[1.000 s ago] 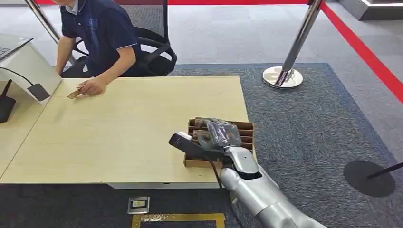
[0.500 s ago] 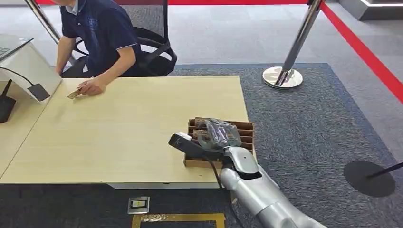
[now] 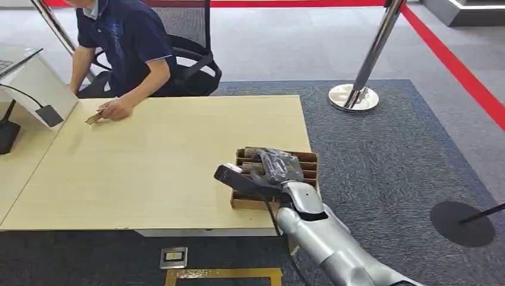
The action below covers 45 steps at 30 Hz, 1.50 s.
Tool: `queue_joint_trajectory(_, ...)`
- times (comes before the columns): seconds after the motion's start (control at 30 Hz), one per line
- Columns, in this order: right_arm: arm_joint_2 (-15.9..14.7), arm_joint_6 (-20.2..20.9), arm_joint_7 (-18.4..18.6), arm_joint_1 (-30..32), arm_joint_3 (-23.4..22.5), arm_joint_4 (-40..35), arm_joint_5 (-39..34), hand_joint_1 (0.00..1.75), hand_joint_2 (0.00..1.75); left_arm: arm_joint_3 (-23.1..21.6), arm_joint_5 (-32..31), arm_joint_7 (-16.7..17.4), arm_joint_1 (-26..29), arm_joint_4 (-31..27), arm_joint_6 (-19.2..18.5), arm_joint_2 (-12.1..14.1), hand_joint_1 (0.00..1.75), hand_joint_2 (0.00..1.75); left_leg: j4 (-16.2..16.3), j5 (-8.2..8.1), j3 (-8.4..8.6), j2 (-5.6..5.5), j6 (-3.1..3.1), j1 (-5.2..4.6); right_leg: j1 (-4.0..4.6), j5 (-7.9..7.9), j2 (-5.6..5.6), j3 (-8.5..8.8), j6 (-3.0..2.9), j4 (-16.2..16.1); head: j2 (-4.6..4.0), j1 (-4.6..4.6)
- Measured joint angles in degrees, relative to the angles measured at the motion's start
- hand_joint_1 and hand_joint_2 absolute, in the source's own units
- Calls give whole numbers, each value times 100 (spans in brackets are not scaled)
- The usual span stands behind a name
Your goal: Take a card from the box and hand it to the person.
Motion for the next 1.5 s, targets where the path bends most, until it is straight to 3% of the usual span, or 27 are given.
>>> queue_joint_trajectory(0.4,26,-39,2,-117,-17,267,-15,86,175,0,-4,0,1,0,0,0,0,0,1,9,1,0,-1,0,0,7,0,2,2,-1,0,-2)
queue_joint_trajectory(0.43,28,-46,2,-117,-17,273,-15,93,175,0,-2,0,1,0,0,0,0,0,1,10,2,0,-1,0,0,7,0,2,2,-1,0,-2)
queue_joint_trajectory(0.47,31,-52,2,-118,-15,286,-15,120,175,0,0,0,2,0,0,0,0,0,1,10,2,0,-1,0,0,7,0,2,2,-1,0,-2)
queue_joint_trajectory(0.5,33,-59,2,-118,-15,291,-15,120,175,0,0,0,1,0,0,0,0,0,1,11,2,0,-1,0,0,8,0,3,2,-1,0,-2)
queue_joint_trajectory(0.53,33,-63,2,-119,-17,295,-15,175,175,0,0,0,1,0,0,0,0,0,1,12,3,0,-2,0,0,8,0,3,1,-1,0,-2)
queue_joint_trajectory(1.17,28,-48,-238,-169,-50,350,7,175,175,0,35,0,1,0,0,0,0,0,1,16,6,1,-3,1,0,10,0,4,-2,-1,0,-2)
queue_joint_trajectory(1.5,-120,157,-409,269,-44,-755,17,175,175,2,57,-4,5,0,-11,0,0,0,1,16,-20,0,-3,1,0,10,0,-19,-2,0,0,-2)
